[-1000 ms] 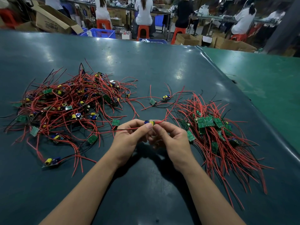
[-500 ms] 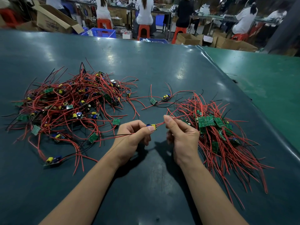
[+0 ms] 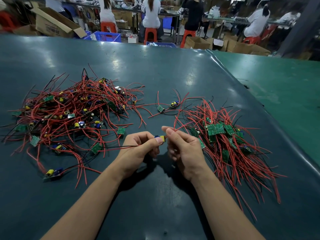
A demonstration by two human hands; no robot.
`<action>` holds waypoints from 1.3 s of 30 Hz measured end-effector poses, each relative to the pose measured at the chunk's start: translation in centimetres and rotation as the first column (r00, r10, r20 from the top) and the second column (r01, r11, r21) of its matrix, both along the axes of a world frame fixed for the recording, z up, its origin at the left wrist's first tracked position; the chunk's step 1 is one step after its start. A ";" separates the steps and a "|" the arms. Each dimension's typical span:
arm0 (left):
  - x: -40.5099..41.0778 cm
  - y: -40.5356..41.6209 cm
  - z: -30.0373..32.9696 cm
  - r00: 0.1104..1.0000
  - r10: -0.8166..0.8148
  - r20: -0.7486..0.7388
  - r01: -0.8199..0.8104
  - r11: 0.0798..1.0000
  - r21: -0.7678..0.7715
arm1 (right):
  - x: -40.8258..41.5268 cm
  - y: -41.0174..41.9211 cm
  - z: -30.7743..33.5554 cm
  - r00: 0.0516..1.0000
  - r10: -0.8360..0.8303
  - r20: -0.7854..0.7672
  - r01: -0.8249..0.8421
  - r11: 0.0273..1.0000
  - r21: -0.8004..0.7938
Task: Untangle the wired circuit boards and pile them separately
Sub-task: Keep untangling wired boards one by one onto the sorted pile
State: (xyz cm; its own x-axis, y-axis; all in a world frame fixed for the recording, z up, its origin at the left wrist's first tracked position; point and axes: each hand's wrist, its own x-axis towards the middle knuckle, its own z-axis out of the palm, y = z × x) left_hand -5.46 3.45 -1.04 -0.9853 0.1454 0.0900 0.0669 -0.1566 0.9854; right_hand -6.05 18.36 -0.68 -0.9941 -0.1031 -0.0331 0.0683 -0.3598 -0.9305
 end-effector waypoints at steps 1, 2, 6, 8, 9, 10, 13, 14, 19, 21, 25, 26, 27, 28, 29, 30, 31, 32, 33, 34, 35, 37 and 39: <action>0.1 0.1 0.1 1.000 0.005 -0.001 -0.005 1.000 -0.004 | -0.1 0.1 0.0 0.999 -0.049 -0.003 0.049 0.999 -0.010; 0.1 0.1 0.1 1.000 0.010 -0.003 -0.010 1.000 -0.011 | -0.2 0.1 0.0 0.995 -0.099 -0.005 0.099 0.995 -0.011; 0.0 0.2 0.1 1.000 0.026 -0.005 -0.026 0.999 -0.038 | -0.5 -0.1 -0.2 0.954 -0.291 -0.066 0.293 0.955 0.033; 0.0 0.1 0.1 1.000 0.020 0.002 -0.020 0.999 -0.036 | -0.6 0.0 -0.3 0.921 -0.370 -0.120 0.380 0.923 0.068; 0.0 0.1 0.1 1.000 0.015 0.004 -0.015 0.999 -0.038 | -0.6 0.0 -0.4 0.906 -0.397 -0.144 0.411 0.908 0.079; 0.1 0.1 0.1 1.000 0.013 0.006 -0.013 0.999 -0.040 | -0.6 0.0 -0.4 0.892 -0.415 -0.178 0.435 0.895 0.096; -0.1 0.1 -0.1 1.000 0.010 0.012 -0.010 0.999 -0.042 | -0.3 -0.1 -0.4 0.840 -0.410 -0.354 0.502 0.836 0.221; -0.1 0.1 -0.2 1.000 0.007 0.013 -0.007 0.999 -0.046 | -0.3 -0.2 -0.3 0.825 -0.397 -0.401 0.518 0.816 0.257; -0.2 -0.1 -0.3 1.000 0.005 0.019 -0.004 0.999 -0.036 | -0.6 0.0 -0.5 0.837 -0.434 -0.334 0.514 0.832 0.209; -0.2 -0.1 -0.3 1.000 0.002 0.020 -0.002 1.000 -0.023 | -0.9 0.4 -0.6 0.830 -0.478 -0.288 0.535 0.827 0.171; 0.0 0.2 -0.1 1.000 -0.019 -0.004 0.019 0.998 -0.054 | -1.3 0.3 -1.1 0.796 -0.538 -0.277 0.589 0.794 0.151; 0.0 0.2 0.0 1.000 -0.022 -0.007 0.021 0.998 -0.060 | -1.3 0.1 -1.2 0.793 -0.540 -0.282 0.591 0.793 0.144; -0.1 0.2 0.0 1.000 -0.022 -0.008 0.022 0.998 -0.065 | -1.3 -0.1 -1.2 0.790 -0.539 -0.292 0.594 0.791 0.146; -0.1 0.2 0.0 1.000 -0.021 -0.009 0.020 0.998 -0.063 | -1.4 -0.2 -1.3 0.790 -0.536 -0.297 0.593 0.791 0.152; -0.1 0.1 0.0 1.000 -0.016 -0.008 0.016 0.998 -0.053 | -1.5 -0.2 -1.4 0.793 -0.537 -0.287 0.593 0.790 0.159; -0.1 0.0 0.0 1.000 -0.011 -0.004 0.011 0.999 -0.038 | -1.6 -0.1 -1.4 0.797 -0.545 -0.260 0.592 0.791 0.158; -0.1 -0.1 -0.1 1.000 -0.008 0.000 0.008 1.000 -0.028 | -1.7 0.1 -1.3 0.801 -0.554 -0.228 0.591 0.793 0.147; 0.0 -0.1 -0.1 1.000 -0.011 0.001 0.011 1.000 -0.029 | -1.7 0.3 -1.3 0.800 -0.561 -0.213 0.593 0.794 0.135; 0.0 -0.1 -0.1 1.000 -0.019 -0.002 0.018 0.999 -0.038 | -1.7 0.5 -1.3 0.793 -0.565 -0.228 0.600 0.789 0.130; 0.0 -0.2 -0.2 1.000 -0.026 -0.006 0.025 0.999 -0.048 | -1.7 0.7 -1.2 0.782 -0.567 -0.258 0.611 0.780 0.137; -0.1 -0.2 -0.2 1.000 -0.029 -0.008 0.029 0.998 -0.050 | -1.6 0.7 -1.2 0.772 -0.567 -0.286 0.620 0.771 0.145; -0.2 -0.3 -0.3 1.000 -0.031 -0.005 0.030 0.999 -0.043 | -1.6 0.8 -1.1 0.762 -0.575 -0.298 0.632 0.759 0.153; -0.2 -0.4 -0.5 1.000 -0.029 -0.004 0.029 0.999 -0.025 | -1.6 1.0 -0.8 0.759 -0.593 -0.269 0.638 0.761 0.121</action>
